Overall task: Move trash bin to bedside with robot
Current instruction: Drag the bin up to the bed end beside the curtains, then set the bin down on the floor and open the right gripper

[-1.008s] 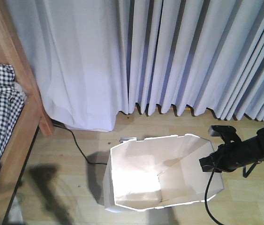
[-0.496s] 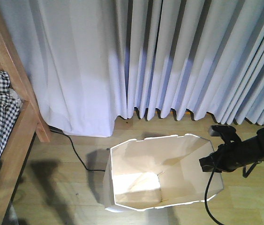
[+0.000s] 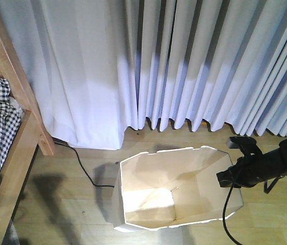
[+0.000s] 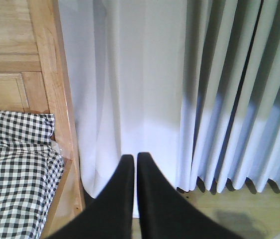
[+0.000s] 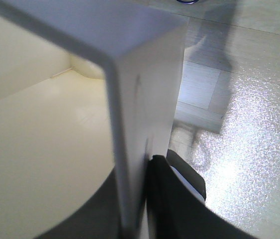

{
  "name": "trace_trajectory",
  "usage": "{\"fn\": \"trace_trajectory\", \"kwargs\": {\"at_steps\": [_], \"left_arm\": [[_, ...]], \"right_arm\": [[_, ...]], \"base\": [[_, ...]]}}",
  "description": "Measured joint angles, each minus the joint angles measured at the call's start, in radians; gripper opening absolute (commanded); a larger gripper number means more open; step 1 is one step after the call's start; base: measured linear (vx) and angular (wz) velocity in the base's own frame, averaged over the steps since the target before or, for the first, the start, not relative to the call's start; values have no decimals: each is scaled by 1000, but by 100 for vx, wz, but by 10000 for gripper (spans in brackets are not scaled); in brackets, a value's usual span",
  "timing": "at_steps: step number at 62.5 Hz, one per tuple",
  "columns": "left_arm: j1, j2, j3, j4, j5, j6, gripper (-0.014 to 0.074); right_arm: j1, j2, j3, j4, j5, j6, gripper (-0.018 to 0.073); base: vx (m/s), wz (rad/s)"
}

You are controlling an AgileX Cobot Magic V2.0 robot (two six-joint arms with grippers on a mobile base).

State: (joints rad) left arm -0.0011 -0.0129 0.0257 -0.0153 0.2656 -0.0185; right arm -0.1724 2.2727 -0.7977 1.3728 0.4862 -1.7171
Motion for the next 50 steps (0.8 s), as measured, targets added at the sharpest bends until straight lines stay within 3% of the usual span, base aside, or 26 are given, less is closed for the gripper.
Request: {"fn": "trace_trajectory", "kwargs": {"at_steps": [31,39,50], "left_arm": [[0,0,0,0,0,0,-7],[0,0,0,0,0,0,-7],[0,0,0,0,0,0,-7]], "right_arm": [[0,0,-2,-10,10,18,-5],[0,7,-43,-60,18,85,-5],[-11,42,-144,-173,25,253,-3]], "base": [[0,0],[0,0],[0,0]]}}
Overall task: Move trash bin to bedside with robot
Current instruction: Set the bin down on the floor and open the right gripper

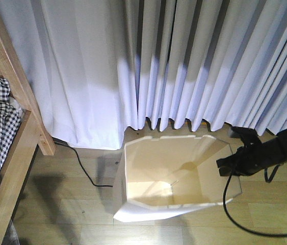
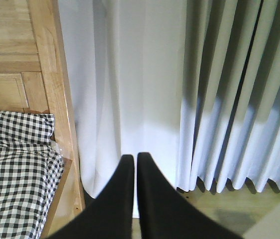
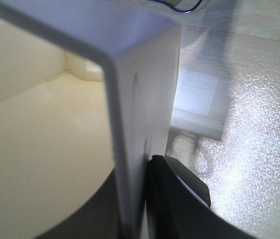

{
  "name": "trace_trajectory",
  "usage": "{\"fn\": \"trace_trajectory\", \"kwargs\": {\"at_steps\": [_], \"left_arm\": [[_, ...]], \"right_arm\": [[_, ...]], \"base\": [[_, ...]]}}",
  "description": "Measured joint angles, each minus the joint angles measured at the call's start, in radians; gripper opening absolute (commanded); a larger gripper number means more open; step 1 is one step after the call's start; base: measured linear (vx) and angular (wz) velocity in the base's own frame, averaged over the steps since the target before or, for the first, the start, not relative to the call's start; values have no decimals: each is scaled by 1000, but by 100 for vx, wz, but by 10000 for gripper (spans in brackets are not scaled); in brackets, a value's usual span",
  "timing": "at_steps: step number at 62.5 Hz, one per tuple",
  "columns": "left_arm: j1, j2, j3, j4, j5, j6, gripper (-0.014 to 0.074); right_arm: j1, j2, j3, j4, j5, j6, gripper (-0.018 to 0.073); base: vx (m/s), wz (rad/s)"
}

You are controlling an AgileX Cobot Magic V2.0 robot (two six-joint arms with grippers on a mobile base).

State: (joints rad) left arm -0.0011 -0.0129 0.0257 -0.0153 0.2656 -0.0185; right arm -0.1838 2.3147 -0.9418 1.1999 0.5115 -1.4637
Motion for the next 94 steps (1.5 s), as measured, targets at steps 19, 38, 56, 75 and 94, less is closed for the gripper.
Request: {"fn": "trace_trajectory", "kwargs": {"at_steps": [19,38,56,75,94], "left_arm": [[0,0,0,0,0,0,-7],[0,0,0,0,0,0,-7],[0,0,0,0,0,0,-7],[0,0,0,0,0,0,-7],[0,0,0,0,0,0,-7]], "right_arm": [[-11,142,-202,-216,-20,235,0],[-12,351,-382,-285,-16,296,8],[-12,532,-540,-273,-20,330,17],[-11,673,-679,-277,-16,394,64],[13,727,-776,-322,-15,440,172]], "base": [[0,0],[0,0],[0,0],[0,0],[0,0]]}}
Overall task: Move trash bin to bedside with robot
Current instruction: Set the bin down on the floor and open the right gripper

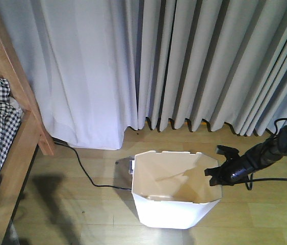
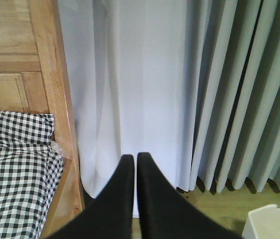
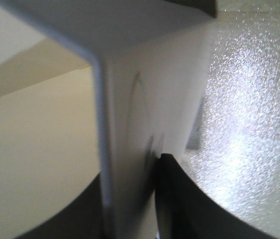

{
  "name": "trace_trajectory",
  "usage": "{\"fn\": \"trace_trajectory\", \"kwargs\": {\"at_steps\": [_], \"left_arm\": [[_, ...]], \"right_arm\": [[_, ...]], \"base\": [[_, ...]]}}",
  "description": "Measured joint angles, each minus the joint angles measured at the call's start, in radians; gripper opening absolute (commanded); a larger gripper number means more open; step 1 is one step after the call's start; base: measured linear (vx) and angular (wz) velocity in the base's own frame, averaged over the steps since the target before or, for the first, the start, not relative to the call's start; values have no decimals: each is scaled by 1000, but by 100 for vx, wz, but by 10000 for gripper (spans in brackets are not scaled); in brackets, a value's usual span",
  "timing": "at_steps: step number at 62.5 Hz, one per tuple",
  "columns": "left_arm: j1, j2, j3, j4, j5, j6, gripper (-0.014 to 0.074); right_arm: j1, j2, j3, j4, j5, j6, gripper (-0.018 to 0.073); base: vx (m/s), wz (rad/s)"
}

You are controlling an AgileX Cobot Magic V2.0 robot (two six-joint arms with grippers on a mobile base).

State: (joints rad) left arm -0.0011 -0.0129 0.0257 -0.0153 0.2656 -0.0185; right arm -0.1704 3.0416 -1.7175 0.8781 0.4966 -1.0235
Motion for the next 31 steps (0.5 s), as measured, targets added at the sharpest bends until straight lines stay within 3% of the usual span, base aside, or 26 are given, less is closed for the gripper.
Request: {"fn": "trace_trajectory", "kwargs": {"at_steps": [31], "left_arm": [[0,0,0,0,0,0,-7]], "right_arm": [[32,13,-18,-12,-62,42,289]], "base": [[0,0]]}}
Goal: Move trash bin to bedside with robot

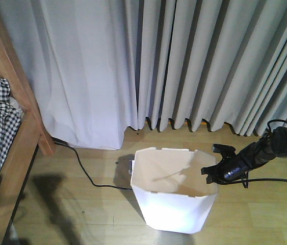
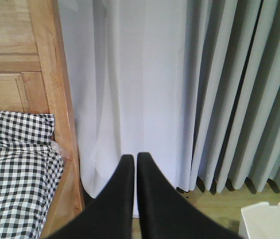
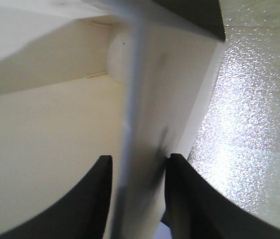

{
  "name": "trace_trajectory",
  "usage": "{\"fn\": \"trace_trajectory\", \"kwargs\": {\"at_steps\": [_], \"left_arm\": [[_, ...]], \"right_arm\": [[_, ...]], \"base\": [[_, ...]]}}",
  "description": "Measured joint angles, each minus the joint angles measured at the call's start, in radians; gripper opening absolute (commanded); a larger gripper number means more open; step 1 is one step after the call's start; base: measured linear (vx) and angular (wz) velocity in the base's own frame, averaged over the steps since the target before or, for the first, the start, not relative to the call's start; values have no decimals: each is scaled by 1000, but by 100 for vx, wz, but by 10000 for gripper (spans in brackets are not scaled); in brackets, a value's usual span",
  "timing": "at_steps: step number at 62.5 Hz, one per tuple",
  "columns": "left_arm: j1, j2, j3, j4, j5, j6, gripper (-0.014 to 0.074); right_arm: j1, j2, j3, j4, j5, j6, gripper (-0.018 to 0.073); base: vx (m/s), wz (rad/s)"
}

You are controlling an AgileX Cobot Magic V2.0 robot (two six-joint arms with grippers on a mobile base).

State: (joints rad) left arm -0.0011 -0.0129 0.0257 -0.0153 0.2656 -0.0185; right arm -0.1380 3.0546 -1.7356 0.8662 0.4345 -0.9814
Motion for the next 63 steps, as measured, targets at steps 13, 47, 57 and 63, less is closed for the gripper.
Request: {"fn": "trace_trajectory", "kwargs": {"at_steps": [13,47,57,63], "left_arm": [[0,0,0,0,0,0,-7],[0,0,0,0,0,0,-7],[0,0,0,0,0,0,-7],[0,0,0,0,0,0,-7]], "right_arm": [[0,2,0,-8,-40,0,340],[0,3,0,-11,-175,0,439],[2,3,0,-10,-232,-1,438],[2,3,0,-8,-269,-1,438]], "base": [[0,0],[0,0],[0,0],[0,0]]}}
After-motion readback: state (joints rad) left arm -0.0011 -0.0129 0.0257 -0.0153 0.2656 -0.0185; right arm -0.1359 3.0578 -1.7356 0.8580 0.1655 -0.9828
